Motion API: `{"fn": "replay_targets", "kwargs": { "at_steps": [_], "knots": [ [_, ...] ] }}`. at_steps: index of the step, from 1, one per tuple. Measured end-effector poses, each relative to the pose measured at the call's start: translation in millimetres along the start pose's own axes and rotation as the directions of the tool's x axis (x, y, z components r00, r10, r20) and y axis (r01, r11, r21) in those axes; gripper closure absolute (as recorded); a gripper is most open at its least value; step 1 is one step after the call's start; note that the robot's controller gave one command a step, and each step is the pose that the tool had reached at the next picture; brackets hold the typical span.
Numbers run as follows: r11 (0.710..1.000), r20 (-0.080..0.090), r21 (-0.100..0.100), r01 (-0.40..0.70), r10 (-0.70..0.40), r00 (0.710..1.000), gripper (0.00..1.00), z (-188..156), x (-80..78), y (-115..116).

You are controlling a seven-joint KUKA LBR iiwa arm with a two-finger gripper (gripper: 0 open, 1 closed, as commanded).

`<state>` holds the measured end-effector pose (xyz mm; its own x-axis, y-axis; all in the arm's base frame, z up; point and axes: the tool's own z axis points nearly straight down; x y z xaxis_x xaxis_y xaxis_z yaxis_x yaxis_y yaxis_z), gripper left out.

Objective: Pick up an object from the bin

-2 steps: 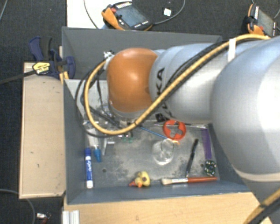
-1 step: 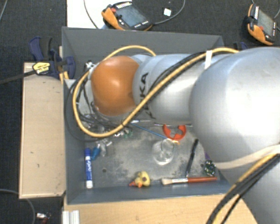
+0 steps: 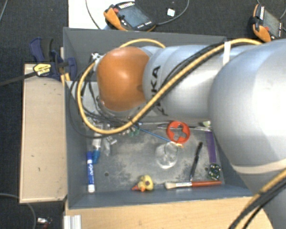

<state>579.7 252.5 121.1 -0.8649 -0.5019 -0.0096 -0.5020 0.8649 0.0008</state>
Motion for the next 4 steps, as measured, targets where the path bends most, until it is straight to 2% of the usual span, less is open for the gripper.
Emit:
{"fn": "replay_targets", "kwargs": {
  "at_steps": [1, 2, 3, 4],
  "knots": [
    [0.976, -0.004, 0.002, 0.219, -0.219, 0.976, 0.00, 20.6, -13.3, -4.0],
    [0.914, -0.004, 0.009, 0.405, -0.405, 0.914, 0.00, 48.5, -10.4, -10.6],
    [0.874, -0.004, 0.000, 0.485, -0.485, 0.874, 1.00, 50.2, -6.1, -1.2],
    [0.864, -0.006, -0.001, 0.503, -0.503, 0.864, 1.00, 50.3, -4.9, -0.4]
  ]
}}
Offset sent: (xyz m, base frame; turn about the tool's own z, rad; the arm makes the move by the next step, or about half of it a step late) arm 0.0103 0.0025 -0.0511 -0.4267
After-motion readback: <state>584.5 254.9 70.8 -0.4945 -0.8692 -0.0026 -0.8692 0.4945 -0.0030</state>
